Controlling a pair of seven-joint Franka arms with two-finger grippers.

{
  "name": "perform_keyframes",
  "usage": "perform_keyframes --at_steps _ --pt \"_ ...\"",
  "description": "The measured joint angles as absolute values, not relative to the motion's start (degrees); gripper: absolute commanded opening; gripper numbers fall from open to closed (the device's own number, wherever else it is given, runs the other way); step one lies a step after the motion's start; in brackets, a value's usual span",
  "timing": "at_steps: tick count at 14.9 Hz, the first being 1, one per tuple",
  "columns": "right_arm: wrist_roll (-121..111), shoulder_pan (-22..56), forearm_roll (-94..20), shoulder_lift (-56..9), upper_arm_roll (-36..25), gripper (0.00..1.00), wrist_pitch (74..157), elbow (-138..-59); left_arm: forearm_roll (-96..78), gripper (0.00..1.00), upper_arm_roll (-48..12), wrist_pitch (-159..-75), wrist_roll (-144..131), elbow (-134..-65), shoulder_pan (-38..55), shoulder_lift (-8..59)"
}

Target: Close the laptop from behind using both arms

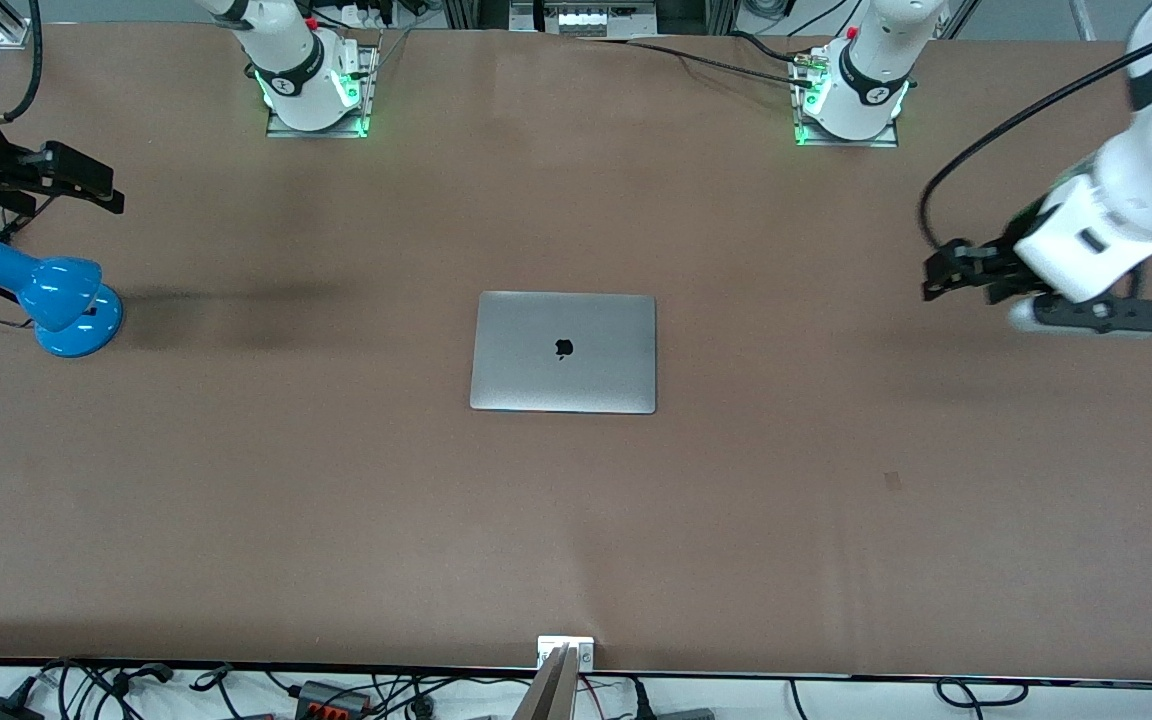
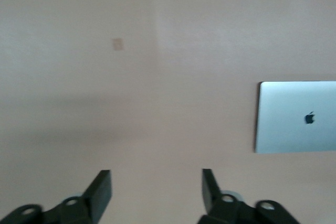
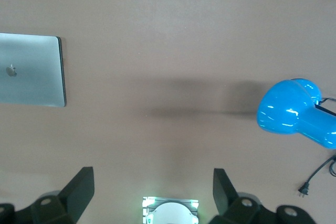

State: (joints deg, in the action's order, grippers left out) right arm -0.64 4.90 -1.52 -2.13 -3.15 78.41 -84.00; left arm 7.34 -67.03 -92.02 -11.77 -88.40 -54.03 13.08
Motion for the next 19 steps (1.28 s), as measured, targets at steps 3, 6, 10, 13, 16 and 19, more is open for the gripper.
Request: perform_keyframes --at_steps 3,6,10,13,16,19 --pt "-0.63 -0.40 -0.46 1.20 2.81 1.00 83.45 -89.39 5.98 1.00 -64.04 -88.89 -7.34 -86.96 -55.53 9.96" --pt "-0.52 -1.57 -0.37 3.23 3.36 1.00 85.63 -93.32 5.98 1.00 -64.00 -87.50 -7.33 -86.29 -55.29 9.80" --pt "-0.50 -1.94 -0.37 3.98 3.39 1.00 90.94 -98.73 5.98 1.00 -63.93 -87.00 -7.38 -86.28 -54.90 9.76" --pt "-0.42 -1.93 -0.38 4.34 3.63 1.00 92.51 -100.46 5.97 1.00 -59.00 -86.87 -8.24 -86.27 -49.36 8.47" --pt "-0.28 -2.01 -0.38 4.65 3.57 1.00 92.50 -100.47 5.97 1.00 -55.77 -86.37 -10.09 -86.28 -44.22 7.31" --pt "-0.28 -2.08 -0.38 4.76 3.43 1.00 92.52 -100.47 5.90 1.00 -54.07 -85.46 -9.30 -86.30 -44.05 6.99"
